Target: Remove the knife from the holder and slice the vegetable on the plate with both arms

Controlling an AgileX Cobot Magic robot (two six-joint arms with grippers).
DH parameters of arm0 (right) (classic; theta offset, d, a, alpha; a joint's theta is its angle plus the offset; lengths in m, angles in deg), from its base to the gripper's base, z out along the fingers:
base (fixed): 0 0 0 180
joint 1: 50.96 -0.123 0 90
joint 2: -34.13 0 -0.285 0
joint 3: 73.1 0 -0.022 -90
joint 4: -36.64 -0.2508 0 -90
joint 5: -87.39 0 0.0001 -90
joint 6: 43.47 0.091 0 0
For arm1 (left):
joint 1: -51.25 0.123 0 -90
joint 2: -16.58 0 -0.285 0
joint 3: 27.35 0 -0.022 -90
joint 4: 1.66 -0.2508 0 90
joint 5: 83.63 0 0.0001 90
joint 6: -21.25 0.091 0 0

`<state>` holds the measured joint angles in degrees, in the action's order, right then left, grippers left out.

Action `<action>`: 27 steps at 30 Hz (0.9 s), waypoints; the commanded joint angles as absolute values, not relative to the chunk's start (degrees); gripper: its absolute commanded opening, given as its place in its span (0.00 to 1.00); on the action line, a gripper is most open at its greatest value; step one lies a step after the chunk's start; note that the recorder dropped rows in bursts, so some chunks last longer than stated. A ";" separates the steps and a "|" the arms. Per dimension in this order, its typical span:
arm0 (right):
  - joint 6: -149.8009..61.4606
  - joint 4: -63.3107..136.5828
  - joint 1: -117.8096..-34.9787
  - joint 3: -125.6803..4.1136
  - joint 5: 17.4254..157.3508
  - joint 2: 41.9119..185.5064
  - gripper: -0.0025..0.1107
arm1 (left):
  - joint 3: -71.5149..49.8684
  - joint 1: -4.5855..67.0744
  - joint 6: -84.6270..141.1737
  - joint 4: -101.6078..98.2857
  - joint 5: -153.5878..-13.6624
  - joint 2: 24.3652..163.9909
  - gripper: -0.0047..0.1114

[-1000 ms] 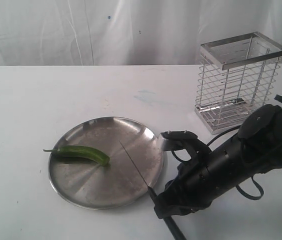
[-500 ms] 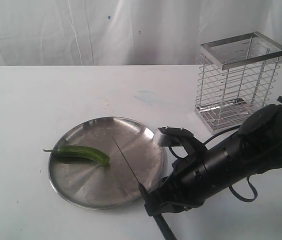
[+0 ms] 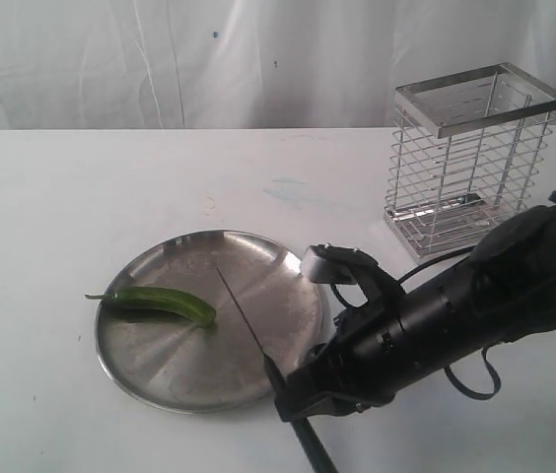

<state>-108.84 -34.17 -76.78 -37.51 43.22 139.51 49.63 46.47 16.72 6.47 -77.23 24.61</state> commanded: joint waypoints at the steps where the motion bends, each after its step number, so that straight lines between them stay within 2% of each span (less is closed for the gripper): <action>1: -115.18 -42.54 -76.66 -37.40 37.25 138.89 0.12 | 49.87 46.53 3.56 11.83 -79.77 24.37 0.04; 4: -118.73 -47.88 -76.66 -37.40 34.08 138.89 0.12 | 49.87 46.53 -4.67 17.01 -77.23 24.37 0.04; 6: -120.94 -50.99 -76.66 -37.40 32.52 138.89 0.12 | 49.75 45.84 -0.82 21.16 -73.32 24.37 0.04; 8: -124.02 -54.24 -76.66 -37.40 30.78 138.89 0.12 | 47.28 44.26 8.19 29.79 -70.01 24.37 0.04; 12: -129.26 -59.16 -76.66 -37.48 25.64 138.89 0.12 | 43.82 41.94 41.39 56.25 -66.06 25.75 0.06; 14: -129.85 -59.12 -76.66 -37.74 22.15 138.89 0.12 | 43.27 41.96 52.02 66.76 -64.14 29.25 0.13; 19: -130.06 -58.68 -76.66 -37.75 17.82 138.79 0.12 | 41.79 41.96 68.79 81.65 -64.48 41.41 0.45; 20: -130.52 -58.68 -76.66 -37.75 17.85 138.80 0.12 | 41.23 41.96 71.82 85.46 -64.60 43.96 0.49; 24: -132.92 -56.78 -77.09 -38.11 18.35 138.67 0.12 | 38.34 41.96 88.92 98.29 -60.33 54.59 0.52; 27: -133.14 -52.65 -78.91 -39.54 24.33 138.67 0.12 | 34.10 41.96 92.14 98.29 -57.10 64.51 0.52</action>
<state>-131.97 -55.03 -77.74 -38.44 21.53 139.39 36.73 42.41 88.75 95.45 -59.21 58.61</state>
